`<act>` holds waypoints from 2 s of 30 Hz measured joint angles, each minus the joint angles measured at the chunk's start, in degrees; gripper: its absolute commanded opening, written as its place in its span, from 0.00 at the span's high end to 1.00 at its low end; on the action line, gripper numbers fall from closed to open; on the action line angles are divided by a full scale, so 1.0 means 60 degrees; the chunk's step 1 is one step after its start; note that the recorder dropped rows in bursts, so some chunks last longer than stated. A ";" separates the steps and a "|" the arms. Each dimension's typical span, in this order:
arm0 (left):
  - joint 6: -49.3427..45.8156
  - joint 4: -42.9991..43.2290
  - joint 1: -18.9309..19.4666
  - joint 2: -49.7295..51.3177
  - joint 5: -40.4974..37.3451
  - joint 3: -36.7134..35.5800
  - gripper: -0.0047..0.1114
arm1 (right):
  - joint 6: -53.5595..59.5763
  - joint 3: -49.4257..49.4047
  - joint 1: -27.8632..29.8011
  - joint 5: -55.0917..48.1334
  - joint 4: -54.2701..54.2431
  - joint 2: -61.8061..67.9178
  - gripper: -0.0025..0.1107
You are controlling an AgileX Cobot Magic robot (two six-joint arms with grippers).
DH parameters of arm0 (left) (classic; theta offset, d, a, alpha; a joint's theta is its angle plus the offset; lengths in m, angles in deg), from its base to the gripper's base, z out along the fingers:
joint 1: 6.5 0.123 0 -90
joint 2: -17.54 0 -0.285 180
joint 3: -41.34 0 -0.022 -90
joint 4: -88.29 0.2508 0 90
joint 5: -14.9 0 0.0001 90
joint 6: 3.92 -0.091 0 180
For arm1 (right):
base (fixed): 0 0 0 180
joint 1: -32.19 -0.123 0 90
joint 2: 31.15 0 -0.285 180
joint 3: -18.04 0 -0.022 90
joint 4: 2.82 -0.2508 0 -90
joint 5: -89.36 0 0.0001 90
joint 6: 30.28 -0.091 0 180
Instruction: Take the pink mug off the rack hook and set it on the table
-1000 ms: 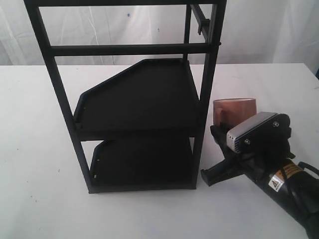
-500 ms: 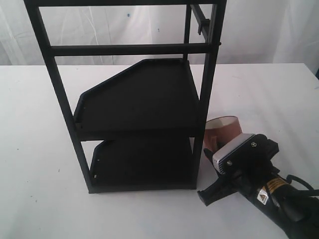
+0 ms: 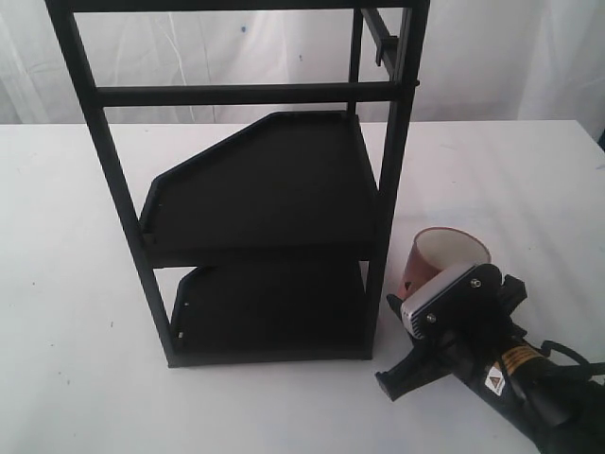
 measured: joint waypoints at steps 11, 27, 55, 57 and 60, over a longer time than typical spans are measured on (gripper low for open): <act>0.0000 0.0000 0.0000 0.0000 0.0000 0.0000 0.96 | 0.0000 0.0000 0.0000 0.0000 0.0000 0.0000 0.64; 0.0000 0.0000 0.0000 0.0000 0.0000 0.0000 0.96 | -0.1228 -0.1716 0.0000 0.0023 0.0629 -0.1920 0.64; 0.0000 0.0000 0.0000 0.0000 0.0000 0.0000 0.96 | 0.9564 0.2625 0.1040 -0.7436 -1.2900 -0.8708 0.98; 0.0000 0.0000 0.0000 0.0000 0.0000 0.0000 0.96 | 1.2340 0.3101 0.1460 -0.6523 -1.4623 -0.8565 0.98; 0.0000 0.0000 0.0000 0.0000 0.0000 0.0000 0.96 | 1.5623 0.3487 0.2129 -0.5233 -1.5667 -0.8327 0.98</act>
